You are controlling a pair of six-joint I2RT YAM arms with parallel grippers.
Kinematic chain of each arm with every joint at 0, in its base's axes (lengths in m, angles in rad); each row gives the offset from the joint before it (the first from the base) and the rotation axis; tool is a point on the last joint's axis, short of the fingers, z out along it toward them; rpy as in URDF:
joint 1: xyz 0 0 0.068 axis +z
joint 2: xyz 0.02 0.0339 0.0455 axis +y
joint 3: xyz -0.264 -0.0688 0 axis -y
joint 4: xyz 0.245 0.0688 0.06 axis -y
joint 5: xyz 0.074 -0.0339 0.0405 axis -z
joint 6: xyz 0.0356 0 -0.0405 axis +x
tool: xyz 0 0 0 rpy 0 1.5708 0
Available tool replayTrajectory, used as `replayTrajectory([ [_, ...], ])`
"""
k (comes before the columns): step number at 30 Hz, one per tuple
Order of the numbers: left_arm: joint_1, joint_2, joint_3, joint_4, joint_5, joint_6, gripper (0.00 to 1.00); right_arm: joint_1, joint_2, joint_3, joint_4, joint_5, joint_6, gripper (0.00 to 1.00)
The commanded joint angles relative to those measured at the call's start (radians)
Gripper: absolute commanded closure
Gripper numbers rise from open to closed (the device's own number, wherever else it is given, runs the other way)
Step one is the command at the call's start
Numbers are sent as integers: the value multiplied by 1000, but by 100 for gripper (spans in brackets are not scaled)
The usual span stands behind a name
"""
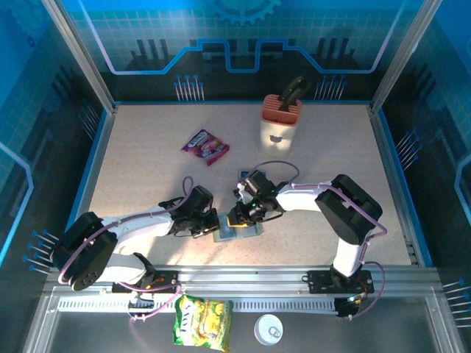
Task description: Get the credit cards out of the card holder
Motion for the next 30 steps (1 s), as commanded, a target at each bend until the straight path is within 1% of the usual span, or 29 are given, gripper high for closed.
replayTrajectory([
  [1, 7, -2, -6, -23, -13, 11, 100, 14, 23, 16, -40, 5, -14, 73],
  [8, 7, 1, 1, -29, -12, 13, 100, 17, 23, 16, -39, 6, -9, 73],
  [17, 9, 4, 5, -25, -5, 13, 100, 23, 47, 8, 39, -53, 27, 80],
  [22, 7, 1, 5, -25, -5, 13, 100, 27, 48, 8, 35, -52, 24, 80],
  [26, 7, -11, 7, -32, -7, 16, 99, 30, 41, 28, -52, 7, -4, 75],
  [30, 9, -40, 12, -54, -15, 18, 96, 37, 36, 64, -165, 78, -50, 73],
])
